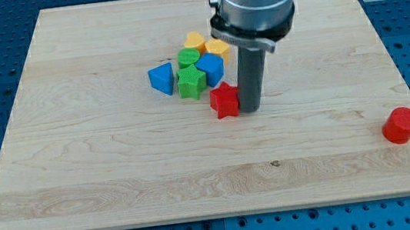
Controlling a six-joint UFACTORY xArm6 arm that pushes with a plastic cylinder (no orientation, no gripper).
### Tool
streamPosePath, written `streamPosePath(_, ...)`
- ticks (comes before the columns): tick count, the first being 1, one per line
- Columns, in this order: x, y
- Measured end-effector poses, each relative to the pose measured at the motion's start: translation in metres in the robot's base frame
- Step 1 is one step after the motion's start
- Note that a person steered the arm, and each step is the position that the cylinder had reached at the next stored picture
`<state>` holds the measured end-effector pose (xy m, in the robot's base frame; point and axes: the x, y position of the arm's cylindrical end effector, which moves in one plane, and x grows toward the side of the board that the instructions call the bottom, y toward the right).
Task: Move the red star below the green star
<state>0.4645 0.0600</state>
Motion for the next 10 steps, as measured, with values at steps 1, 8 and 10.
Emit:
streamPosePath(1, -0.011, 0.000)
streamPosePath(8, 0.033, -0.002)
streamPosePath(10, 0.040, -0.033)
